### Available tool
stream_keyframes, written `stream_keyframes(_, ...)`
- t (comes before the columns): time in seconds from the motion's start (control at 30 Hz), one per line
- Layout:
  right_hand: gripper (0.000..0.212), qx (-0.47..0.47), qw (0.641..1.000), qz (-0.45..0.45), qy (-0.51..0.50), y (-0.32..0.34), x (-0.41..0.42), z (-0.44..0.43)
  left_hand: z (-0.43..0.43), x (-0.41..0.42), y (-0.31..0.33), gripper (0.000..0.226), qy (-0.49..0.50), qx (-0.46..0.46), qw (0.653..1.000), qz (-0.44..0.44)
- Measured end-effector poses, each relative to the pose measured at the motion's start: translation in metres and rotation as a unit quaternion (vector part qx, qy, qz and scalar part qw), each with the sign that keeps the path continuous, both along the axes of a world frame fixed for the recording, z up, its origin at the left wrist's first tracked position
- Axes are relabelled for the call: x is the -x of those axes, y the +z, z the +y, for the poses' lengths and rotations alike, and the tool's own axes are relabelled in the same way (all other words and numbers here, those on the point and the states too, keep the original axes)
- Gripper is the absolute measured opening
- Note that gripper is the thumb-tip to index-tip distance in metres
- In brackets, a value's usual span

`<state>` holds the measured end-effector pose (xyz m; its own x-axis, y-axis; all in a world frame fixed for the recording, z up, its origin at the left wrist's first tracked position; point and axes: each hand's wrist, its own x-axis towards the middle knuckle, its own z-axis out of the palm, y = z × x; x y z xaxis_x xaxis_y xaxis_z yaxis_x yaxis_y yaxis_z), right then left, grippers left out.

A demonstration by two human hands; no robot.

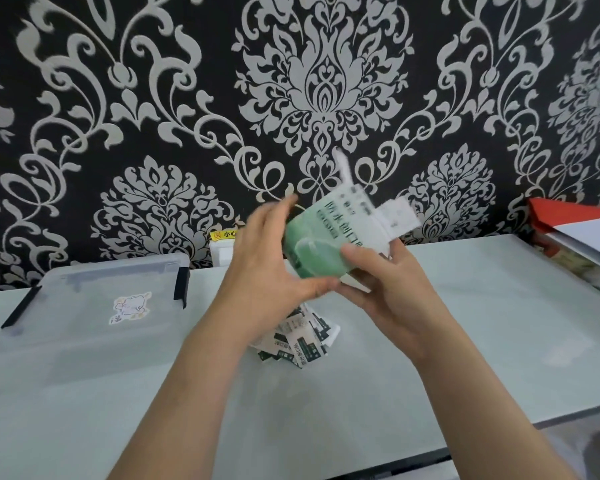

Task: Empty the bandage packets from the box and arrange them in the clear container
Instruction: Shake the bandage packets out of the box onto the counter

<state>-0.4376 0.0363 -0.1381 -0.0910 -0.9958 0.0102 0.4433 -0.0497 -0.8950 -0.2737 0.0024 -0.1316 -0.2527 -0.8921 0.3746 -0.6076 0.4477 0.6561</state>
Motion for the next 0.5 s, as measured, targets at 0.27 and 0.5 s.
stream_keyframes(0.27,0.074,0.104,0.821,0.497,-0.259,-0.016,0.011,-0.007,0.008,0.02,-0.005,0.024,0.068,0.118,0.97,0.199)
stream_keyframes(0.5,0.065,0.183,0.72,0.618,-0.257,-0.029,0.014,-0.012,0.01,0.038,-0.022,0.027,-0.056,0.138,0.989,0.021)
